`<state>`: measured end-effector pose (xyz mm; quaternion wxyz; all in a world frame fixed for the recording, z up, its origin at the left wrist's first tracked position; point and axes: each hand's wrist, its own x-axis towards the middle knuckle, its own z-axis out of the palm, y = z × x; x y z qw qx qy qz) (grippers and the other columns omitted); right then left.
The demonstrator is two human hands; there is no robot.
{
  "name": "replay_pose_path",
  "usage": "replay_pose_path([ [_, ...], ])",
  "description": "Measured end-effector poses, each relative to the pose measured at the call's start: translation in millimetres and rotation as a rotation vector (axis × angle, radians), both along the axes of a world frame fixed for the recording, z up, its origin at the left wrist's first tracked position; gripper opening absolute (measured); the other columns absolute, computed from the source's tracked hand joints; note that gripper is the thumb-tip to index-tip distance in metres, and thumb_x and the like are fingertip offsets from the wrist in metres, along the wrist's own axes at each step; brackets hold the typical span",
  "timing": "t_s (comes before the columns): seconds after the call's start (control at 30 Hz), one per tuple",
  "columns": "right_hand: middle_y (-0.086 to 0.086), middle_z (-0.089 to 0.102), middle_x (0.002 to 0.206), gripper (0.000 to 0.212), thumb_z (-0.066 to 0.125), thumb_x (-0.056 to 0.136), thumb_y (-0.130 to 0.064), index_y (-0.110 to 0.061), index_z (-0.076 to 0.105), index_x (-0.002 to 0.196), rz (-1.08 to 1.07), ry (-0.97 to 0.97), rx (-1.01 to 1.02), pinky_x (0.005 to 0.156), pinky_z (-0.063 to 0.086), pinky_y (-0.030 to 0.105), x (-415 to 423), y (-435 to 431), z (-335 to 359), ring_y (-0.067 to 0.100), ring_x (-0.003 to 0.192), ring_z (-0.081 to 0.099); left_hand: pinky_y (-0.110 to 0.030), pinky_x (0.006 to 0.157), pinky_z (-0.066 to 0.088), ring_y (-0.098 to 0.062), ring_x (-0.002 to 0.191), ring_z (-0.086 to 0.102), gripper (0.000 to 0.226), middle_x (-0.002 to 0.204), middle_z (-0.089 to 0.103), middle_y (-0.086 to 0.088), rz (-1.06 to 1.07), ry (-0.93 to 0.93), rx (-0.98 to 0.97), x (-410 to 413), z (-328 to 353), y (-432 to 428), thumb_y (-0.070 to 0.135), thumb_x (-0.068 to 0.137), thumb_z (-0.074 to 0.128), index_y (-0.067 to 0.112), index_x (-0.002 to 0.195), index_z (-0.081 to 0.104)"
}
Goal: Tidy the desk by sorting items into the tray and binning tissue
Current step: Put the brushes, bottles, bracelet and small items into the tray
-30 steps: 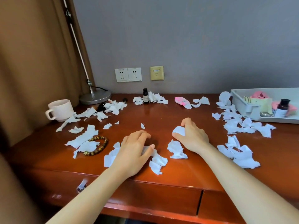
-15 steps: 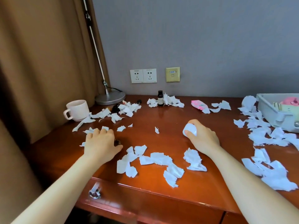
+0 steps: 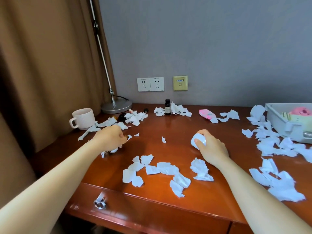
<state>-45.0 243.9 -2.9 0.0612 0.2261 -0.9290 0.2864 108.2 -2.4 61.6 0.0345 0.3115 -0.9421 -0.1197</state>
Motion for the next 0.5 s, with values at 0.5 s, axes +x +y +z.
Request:
replay_pose_path([
  [0.5, 0.004, 0.052, 0.136, 0.039, 0.043, 0.098, -0.027, -0.023, 0.042, 0.137, -0.004, -0.046, -0.287, 0.096, 0.047, 0.036, 10.3, 13.8, 0.3, 0.024, 0.122, 0.052, -0.035, 0.083, 0.052, -0.021, 0.087, 0.062, 0.017, 0.094, 0.065, -0.011, -0.258, 0.277, 0.047, -10.1, 40.4, 41.6, 0.025, 0.093, 0.055, 0.01, 0.095, 0.062],
])
